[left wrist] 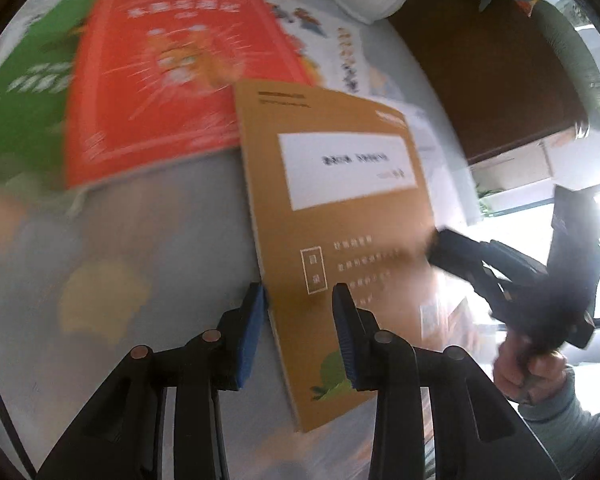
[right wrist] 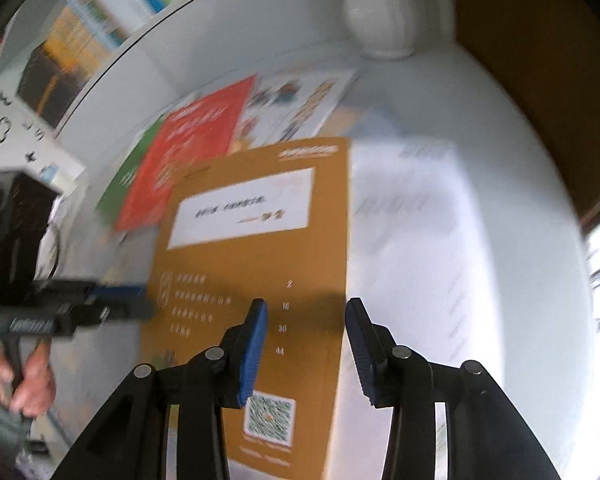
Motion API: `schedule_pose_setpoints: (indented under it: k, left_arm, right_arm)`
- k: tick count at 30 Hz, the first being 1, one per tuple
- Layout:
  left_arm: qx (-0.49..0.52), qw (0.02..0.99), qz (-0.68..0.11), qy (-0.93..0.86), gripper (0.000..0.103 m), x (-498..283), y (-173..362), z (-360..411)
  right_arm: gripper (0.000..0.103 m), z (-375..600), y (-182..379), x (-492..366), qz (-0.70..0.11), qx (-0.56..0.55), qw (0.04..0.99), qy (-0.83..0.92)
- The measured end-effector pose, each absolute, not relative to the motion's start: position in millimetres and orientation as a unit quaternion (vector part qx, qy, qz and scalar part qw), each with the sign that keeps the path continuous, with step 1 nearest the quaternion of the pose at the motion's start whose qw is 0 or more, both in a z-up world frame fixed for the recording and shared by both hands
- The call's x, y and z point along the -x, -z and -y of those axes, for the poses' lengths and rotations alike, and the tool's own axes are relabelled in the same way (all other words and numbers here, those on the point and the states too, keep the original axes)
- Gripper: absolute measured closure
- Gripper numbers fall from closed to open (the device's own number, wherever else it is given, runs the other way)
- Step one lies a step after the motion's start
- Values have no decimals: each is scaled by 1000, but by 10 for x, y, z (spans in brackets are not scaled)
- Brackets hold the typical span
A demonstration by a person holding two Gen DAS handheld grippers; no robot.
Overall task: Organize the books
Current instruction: 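Lift the brown-orange book with the right tool and flip it cover-up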
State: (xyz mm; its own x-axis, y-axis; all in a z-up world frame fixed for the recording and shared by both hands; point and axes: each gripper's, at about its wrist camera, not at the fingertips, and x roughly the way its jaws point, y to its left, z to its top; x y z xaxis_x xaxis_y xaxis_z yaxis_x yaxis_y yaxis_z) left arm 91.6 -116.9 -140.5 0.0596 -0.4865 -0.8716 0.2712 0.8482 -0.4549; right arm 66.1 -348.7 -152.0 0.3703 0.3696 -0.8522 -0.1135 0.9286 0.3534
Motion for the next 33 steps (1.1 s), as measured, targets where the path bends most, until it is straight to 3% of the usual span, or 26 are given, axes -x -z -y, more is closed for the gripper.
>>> schedule_pose_setpoints:
  k: [5, 19, 24, 33]
  left_arm:
    - [97, 726, -639, 233, 72, -658, 1401, 907]
    - [90, 737, -630, 228, 71, -448, 1393, 988]
    - [94, 734, -632, 228, 71, -398, 1412, 978]
    - [99, 736, -630, 227, 71, -393, 1446, 969]
  right_arm:
    - [61, 3238, 1516, -260, -554, -88, 810, -170]
    - [61, 3237, 1551, -95, -591, -143, 770, -191]
    - [62, 3332, 1728, 61, -621, -209, 725, -211]
    - [61, 3540, 1833, 108, -585, -325, 711, -216]
